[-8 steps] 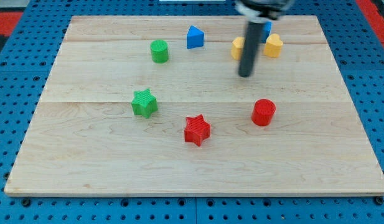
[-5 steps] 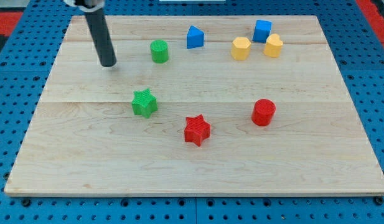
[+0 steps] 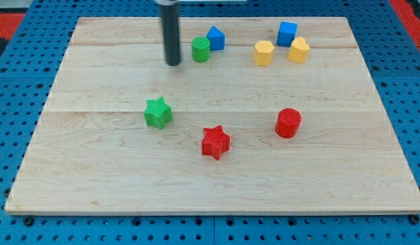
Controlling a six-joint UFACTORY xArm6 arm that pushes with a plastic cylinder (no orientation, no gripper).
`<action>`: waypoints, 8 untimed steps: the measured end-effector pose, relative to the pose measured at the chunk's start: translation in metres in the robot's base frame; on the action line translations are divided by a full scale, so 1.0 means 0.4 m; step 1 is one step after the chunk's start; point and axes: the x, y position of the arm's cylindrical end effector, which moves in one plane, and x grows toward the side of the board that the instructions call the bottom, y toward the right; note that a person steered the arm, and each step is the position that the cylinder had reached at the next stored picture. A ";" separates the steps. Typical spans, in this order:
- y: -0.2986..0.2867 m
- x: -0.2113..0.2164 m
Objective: Move the green circle and blue triangle towards the right side
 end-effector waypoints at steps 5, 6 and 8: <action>-0.028 -0.299; 0.041 -0.299; 0.410 -0.284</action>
